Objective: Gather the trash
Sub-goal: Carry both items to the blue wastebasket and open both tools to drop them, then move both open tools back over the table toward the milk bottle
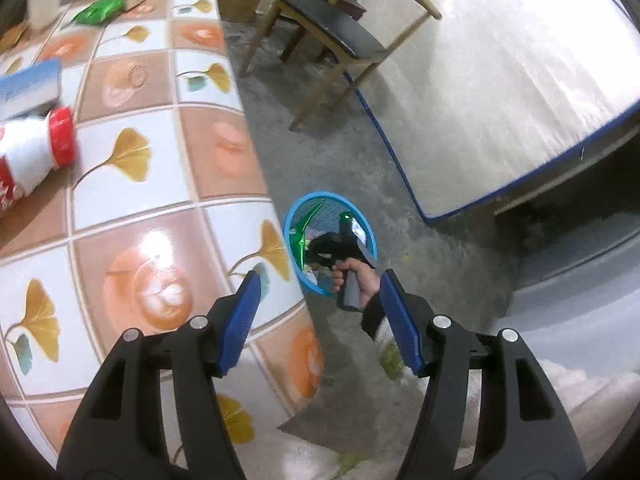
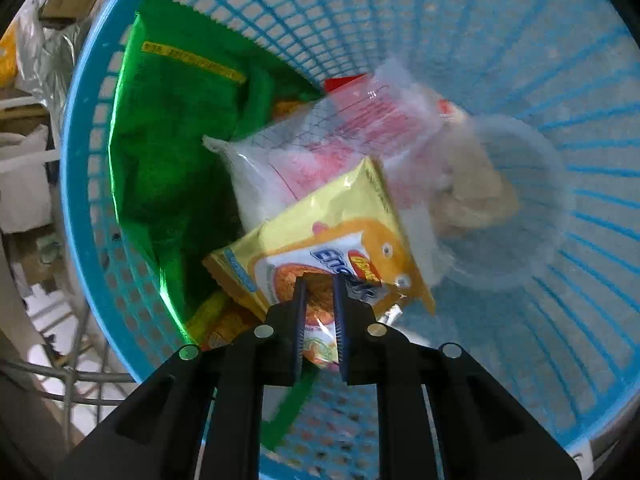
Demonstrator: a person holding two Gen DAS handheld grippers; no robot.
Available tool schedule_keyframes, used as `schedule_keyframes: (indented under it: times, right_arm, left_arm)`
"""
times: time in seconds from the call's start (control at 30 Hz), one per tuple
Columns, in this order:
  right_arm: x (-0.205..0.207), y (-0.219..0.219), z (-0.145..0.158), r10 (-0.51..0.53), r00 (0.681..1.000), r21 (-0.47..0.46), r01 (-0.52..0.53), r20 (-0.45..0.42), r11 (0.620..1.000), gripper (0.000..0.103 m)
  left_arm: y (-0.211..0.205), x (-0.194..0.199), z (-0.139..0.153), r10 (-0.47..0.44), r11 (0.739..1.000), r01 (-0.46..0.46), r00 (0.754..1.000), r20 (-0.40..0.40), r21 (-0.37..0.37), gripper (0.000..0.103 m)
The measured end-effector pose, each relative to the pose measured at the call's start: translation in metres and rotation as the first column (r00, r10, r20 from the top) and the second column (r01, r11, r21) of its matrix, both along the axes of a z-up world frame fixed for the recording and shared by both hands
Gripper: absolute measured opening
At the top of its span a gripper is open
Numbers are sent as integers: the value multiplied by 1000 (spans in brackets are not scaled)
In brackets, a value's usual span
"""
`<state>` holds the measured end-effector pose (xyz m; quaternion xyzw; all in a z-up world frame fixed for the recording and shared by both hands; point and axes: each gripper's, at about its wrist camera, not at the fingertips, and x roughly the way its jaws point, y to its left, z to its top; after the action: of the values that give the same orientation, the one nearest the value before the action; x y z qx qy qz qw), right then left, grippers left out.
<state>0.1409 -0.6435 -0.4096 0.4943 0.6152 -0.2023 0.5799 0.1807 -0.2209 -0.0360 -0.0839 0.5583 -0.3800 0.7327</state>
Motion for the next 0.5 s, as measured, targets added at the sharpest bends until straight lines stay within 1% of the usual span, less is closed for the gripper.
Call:
schedule_keyframes:
  times: [0.13, 0.2, 0.27, 0.37, 0.43, 0.47, 0.5]
  right_arm:
    - [15, -4, -20, -48, 999, 69, 48, -1, 996, 14]
    - [18, -6, -29, -73, 997, 86, 73, -5, 994, 14]
    - [21, -9, -37, -119, 993, 131, 115, 23, 985, 14]
    - [24, -8, -41, -137, 989, 181, 124, 62, 976, 14]
    - [25, -7, -36, -130, 990, 168, 118, 59, 979, 14]
    - [26, -8, -30, -111, 992, 149, 101, 59, 984, 17]
    - [27, -8, -25, -97, 994, 135, 88, 60, 987, 24]
  left_arm:
    - [12, 5, -4, 31, 1000, -31, 999, -10, -2, 58]
    - [16, 7, -6, 45, 999, -45, 999, -10, 0, 58]
    - [20, 8, -7, 53, 999, -53, 999, -12, -6, 58]
    - [24, 7, -5, 59, 998, -59, 998, 6, -2, 58]
    - [26, 5, -3, 63, 998, -63, 998, 7, -6, 58]
    - [27, 6, -2, 67, 998, -67, 998, 7, -9, 58]
    - [28, 6, -2, 72, 997, -72, 997, 11, -8, 58]
